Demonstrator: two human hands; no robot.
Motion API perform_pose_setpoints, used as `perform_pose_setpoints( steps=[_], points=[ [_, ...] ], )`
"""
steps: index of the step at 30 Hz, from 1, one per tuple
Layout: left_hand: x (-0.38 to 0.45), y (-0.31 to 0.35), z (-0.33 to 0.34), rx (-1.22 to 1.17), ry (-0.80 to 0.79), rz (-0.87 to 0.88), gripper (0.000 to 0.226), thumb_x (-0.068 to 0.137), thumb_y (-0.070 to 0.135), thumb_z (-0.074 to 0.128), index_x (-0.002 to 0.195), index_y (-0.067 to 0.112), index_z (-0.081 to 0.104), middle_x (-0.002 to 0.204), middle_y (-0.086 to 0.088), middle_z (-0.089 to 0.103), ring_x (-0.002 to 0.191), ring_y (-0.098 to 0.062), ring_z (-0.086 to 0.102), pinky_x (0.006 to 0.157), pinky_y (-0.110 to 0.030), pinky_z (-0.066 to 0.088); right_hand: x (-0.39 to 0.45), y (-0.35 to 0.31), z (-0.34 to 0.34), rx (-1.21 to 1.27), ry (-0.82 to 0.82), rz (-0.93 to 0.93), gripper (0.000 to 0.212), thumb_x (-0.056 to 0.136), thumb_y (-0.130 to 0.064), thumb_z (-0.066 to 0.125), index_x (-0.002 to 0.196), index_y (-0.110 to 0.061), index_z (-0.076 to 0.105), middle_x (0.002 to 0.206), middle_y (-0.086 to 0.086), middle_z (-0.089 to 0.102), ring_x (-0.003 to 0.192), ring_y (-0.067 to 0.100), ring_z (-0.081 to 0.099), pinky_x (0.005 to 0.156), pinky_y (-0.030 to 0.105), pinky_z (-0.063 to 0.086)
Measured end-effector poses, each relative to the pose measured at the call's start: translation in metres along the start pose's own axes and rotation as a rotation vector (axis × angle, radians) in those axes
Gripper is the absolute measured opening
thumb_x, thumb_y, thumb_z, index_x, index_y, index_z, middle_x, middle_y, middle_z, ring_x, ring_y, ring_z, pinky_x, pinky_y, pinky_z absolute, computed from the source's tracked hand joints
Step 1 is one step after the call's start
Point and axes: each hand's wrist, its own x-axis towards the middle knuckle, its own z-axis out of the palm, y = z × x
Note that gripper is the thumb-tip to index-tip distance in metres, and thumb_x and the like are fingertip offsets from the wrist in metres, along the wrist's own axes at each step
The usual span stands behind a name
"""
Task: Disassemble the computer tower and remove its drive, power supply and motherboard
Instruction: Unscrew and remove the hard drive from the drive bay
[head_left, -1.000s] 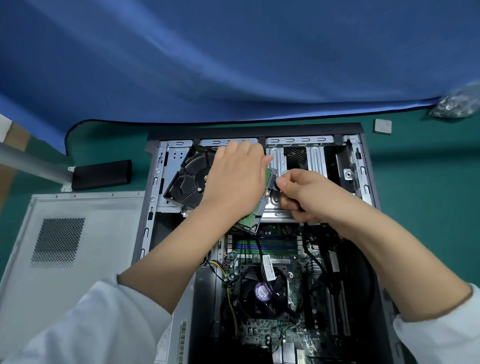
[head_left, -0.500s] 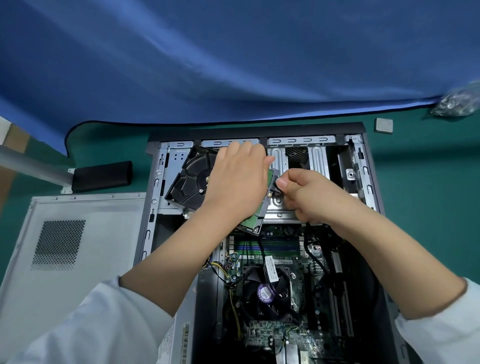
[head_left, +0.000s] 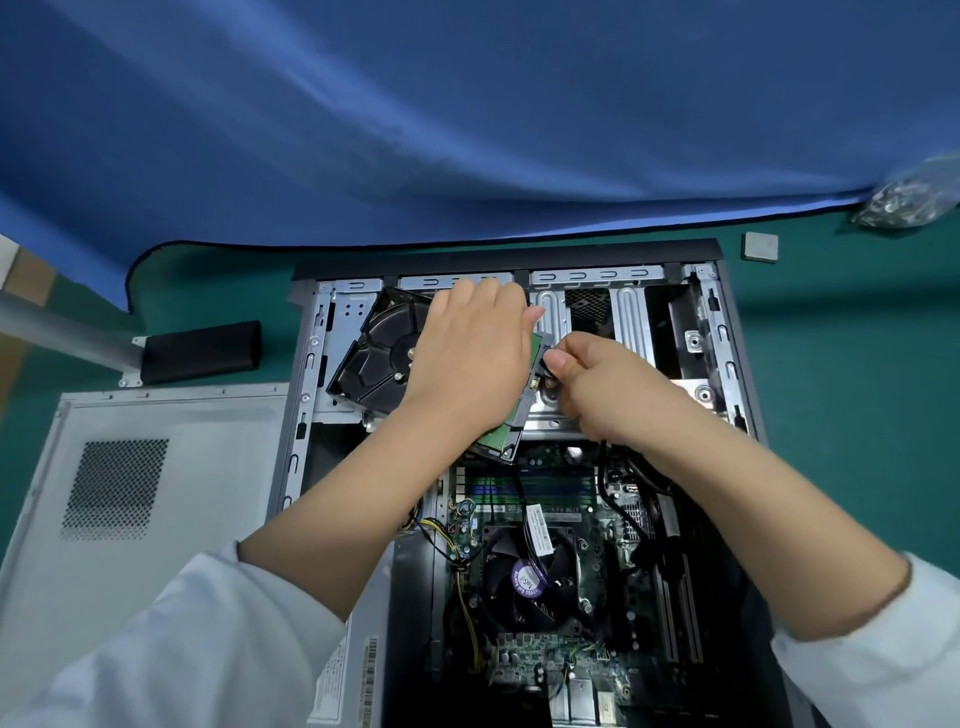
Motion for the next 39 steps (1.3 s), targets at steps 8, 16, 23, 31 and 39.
perform_pose_setpoints(
  steps=[8, 16, 23, 31, 39],
  points=[
    [0.000, -0.001, 0.000, -0.008, -0.011, -0.003, 0.030, 0.102, 0.034, 0.027, 0.092, 0.015, 0.049, 0.091, -0.002, 0.051, 0.081, -0.017, 0.028, 0.080, -0.031, 0.025, 0.000, -0.001, -0.002, 0.036, -0.011, 0.020, 0.027, 0.101, -0.029, 0.039, 0.081, -0.015, 0.050, 0.060, 0.000, 0.049, 0.049, 0.014, 0.039, 0.054, 0.026, 0.033],
    [0.000, 0.000, -0.002, -0.017, -0.031, 0.000, 0.030, 0.102, 0.034, 0.027, 0.092, 0.015, 0.048, 0.090, 0.000, 0.048, 0.083, -0.017, 0.029, 0.082, -0.032, 0.025, 0.003, -0.006, -0.027, 0.199, -0.241, 0.131, 0.027, 0.101, -0.030, 0.040, 0.079, -0.018, 0.048, 0.040, -0.011, 0.041, 0.031, 0.006, 0.026, 0.032, 0.013, 0.019],
    [-0.001, 0.000, -0.001, 0.003, -0.015, -0.002, 0.028, 0.102, 0.034, 0.027, 0.091, 0.017, 0.045, 0.091, -0.001, 0.048, 0.081, -0.016, 0.026, 0.078, -0.030, 0.022, -0.002, 0.003, -0.002, 0.166, -0.035, 0.054, 0.028, 0.101, -0.031, 0.039, 0.078, -0.018, 0.048, 0.056, -0.003, 0.045, 0.037, 0.006, 0.037, 0.039, 0.018, 0.029],
    [-0.001, 0.001, -0.002, 0.015, -0.019, 0.001, 0.031, 0.102, 0.035, 0.027, 0.094, 0.015, 0.049, 0.095, -0.003, 0.052, 0.088, -0.022, 0.039, 0.080, -0.032, 0.024, -0.009, 0.008, -0.014, -0.548, 0.011, -0.263, 0.023, 0.098, -0.044, 0.041, 0.100, -0.021, 0.043, 0.060, -0.014, 0.049, 0.057, 0.002, 0.044, 0.049, 0.029, 0.031],
    [0.001, 0.000, 0.000, -0.004, -0.019, 0.001, 0.029, 0.102, 0.035, 0.026, 0.092, 0.017, 0.047, 0.094, -0.002, 0.051, 0.083, -0.017, 0.028, 0.079, -0.030, 0.022, -0.010, 0.017, -0.001, -0.632, 0.229, -0.310, 0.016, 0.095, -0.021, 0.046, 0.110, -0.020, 0.040, 0.062, -0.015, 0.045, 0.050, 0.013, 0.036, 0.043, 0.026, 0.022]
  ],
)
